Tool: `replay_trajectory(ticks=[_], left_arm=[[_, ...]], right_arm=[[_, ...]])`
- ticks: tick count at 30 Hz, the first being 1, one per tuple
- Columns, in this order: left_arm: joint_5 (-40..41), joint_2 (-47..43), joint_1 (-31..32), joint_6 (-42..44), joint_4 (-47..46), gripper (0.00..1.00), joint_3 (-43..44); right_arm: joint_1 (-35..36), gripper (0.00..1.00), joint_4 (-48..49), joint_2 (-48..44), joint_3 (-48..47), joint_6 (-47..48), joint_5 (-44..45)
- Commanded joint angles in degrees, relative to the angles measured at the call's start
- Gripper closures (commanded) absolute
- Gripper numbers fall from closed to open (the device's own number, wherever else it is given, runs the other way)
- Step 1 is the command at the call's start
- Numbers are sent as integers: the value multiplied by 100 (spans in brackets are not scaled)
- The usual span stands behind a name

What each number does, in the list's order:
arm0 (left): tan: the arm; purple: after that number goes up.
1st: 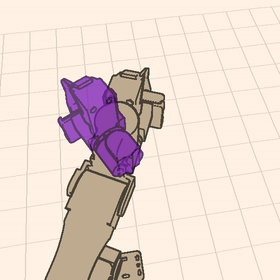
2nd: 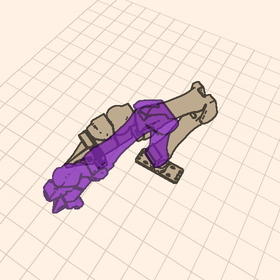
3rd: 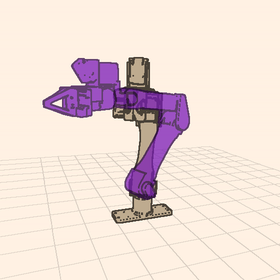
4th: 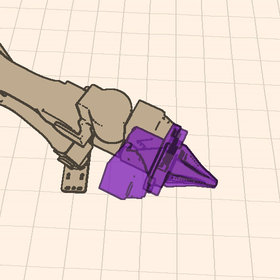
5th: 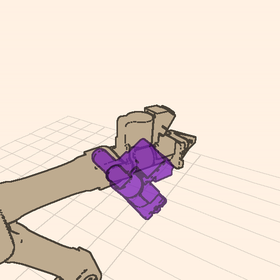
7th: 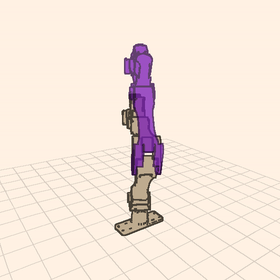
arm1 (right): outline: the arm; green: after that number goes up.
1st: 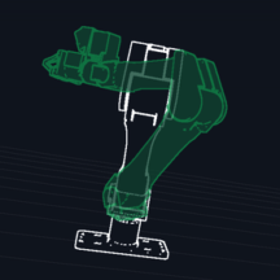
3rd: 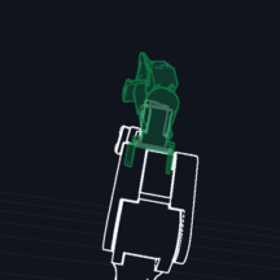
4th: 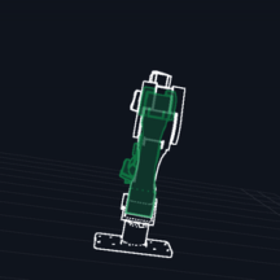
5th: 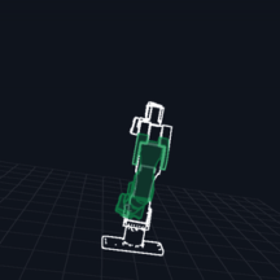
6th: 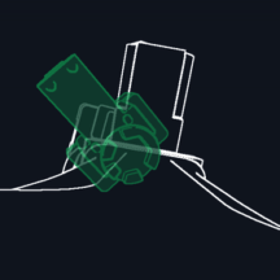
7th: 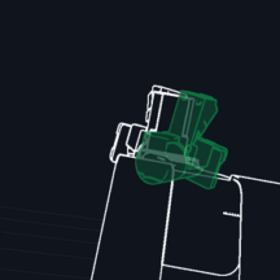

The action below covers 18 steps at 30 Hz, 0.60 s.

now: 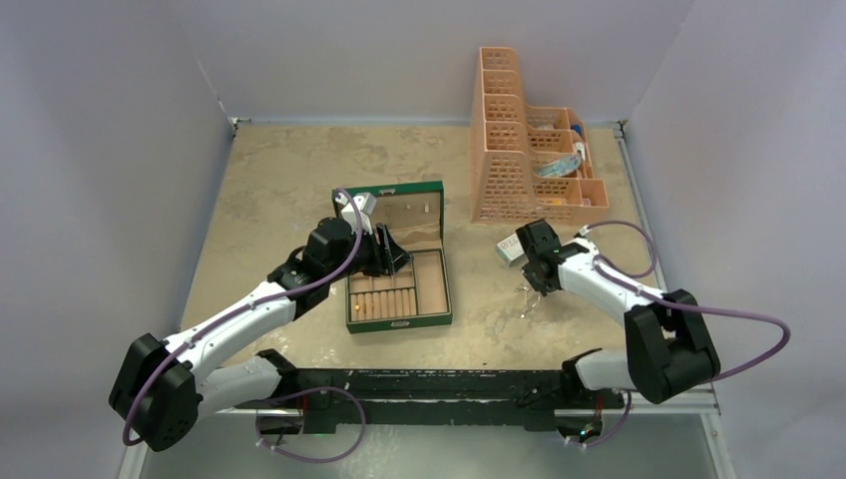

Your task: Organize the mixed jewelry

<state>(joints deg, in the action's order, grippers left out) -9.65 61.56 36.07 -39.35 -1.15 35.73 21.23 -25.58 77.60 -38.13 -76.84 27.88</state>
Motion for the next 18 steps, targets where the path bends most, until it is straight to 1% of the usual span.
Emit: replay_trajectory(ticks=[1, 7, 11, 12, 13, 14, 15, 16, 18], left_arm=[[-77, -84, 17, 114, -260, 54, 37], [-162, -9, 22, 39, -336, 54, 92], [-223, 60, 16, 0, -368, 54, 131], [-234, 70, 19, -2, -361, 54, 142], [-243, 75, 15, -15, -360, 54, 151], [-252, 83, 20, -5, -357, 54, 161], [-260, 84, 20, 2, -359, 54, 175], [-269, 89, 22, 10, -352, 54, 192], [-276, 93, 15, 36, -327, 54, 242]], right_arm=[[-19, 100, -97, -411, -239, 261, 181], [-11, 100, -205, -827, -357, 340, 179], [-11, 100, -192, -878, -313, 448, 167], [-14, 99, -167, -845, -283, 500, 38], [-16, 91, -92, -795, -241, 606, -65], [-15, 80, -38, -736, -205, 760, -117], [-22, 73, 46, -634, -188, 905, -195], [-23, 68, -57, -471, -228, 927, -250], [-17, 62, -209, -211, -337, 1144, -478]])
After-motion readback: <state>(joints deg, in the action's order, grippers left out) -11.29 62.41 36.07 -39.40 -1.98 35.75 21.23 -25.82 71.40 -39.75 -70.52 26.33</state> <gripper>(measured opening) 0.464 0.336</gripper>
